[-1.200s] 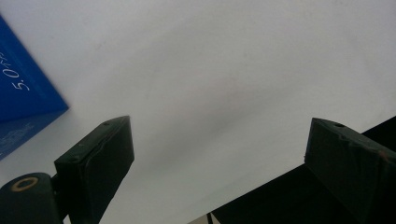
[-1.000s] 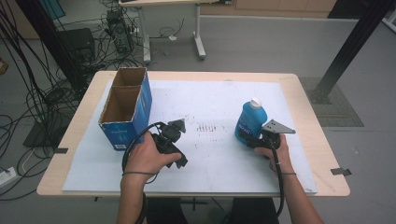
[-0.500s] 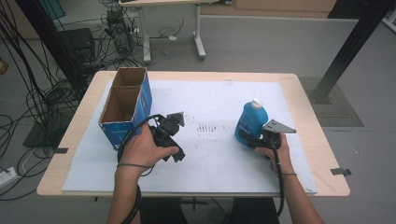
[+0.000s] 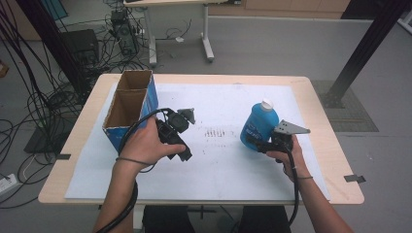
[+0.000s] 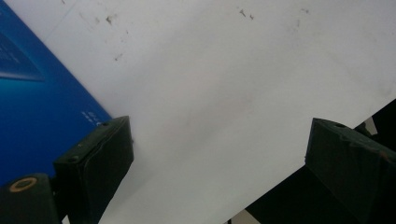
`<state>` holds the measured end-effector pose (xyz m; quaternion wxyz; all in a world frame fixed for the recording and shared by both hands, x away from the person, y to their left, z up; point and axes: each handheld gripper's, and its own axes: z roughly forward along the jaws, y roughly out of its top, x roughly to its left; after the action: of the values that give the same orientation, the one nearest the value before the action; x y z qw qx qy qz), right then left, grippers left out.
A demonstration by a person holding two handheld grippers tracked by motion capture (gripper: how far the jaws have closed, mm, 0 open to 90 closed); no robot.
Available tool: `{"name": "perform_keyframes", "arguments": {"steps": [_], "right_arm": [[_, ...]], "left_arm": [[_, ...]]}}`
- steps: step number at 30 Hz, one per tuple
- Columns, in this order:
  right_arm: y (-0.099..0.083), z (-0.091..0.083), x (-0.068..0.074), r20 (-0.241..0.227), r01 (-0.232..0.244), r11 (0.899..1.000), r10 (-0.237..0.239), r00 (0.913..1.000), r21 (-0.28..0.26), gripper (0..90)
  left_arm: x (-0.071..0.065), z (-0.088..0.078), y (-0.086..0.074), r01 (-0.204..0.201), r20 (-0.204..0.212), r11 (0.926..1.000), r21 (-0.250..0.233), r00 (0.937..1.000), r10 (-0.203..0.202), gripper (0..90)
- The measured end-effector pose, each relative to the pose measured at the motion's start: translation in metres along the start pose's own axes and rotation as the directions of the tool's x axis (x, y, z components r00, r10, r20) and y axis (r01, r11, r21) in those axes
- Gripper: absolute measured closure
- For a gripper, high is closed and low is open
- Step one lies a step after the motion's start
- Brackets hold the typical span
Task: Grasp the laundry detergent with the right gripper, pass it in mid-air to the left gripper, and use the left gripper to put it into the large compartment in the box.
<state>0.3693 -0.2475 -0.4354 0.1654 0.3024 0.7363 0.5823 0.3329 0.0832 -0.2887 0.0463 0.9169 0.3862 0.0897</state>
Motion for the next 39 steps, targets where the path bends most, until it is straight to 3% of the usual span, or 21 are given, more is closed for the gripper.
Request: {"name": "perform_keyframes", "arguments": {"steps": [5, 13, 20, 29, 39], "right_arm": [[0.009, 0.000, 0.004, -0.051, 0.044, 0.999, -0.043, 0.9978, 0.026, 39.7], [0.018, 0.005, 0.013, -0.123, 0.064, 0.997, -0.059, 0.9906, 0.034, 39.9], [0.029, 0.009, 0.025, -0.199, 0.072, 0.997, -0.064, 0.9780, 0.033, 39.9], [0.048, 0.015, 0.039, -0.284, 0.095, 0.995, -0.084, 0.9551, 0.026, 39.9], [0.055, 0.025, 0.060, -0.382, 0.126, 0.992, -0.107, 0.9178, 0.025, 39.9]], "left_arm": [[0.000, -0.008, 0.003, -0.040, -0.019, 0.9992, 0.005, 0.9990, 0.041, 8.1], [-0.001, -0.025, 0.008, -0.095, -0.018, 0.9954, -0.010, 0.9954, 0.095, 8.0], [-0.003, -0.039, 0.011, -0.136, -0.015, 0.9903, -0.029, 0.9907, 0.135, 8.0], [-0.008, -0.057, 0.016, -0.199, -0.010, 0.9788, -0.047, 0.9799, 0.199, 8.0], [-0.014, -0.074, 0.024, -0.275, -0.003, 0.9583, -0.077, 0.9612, 0.276, 8.0]]}}
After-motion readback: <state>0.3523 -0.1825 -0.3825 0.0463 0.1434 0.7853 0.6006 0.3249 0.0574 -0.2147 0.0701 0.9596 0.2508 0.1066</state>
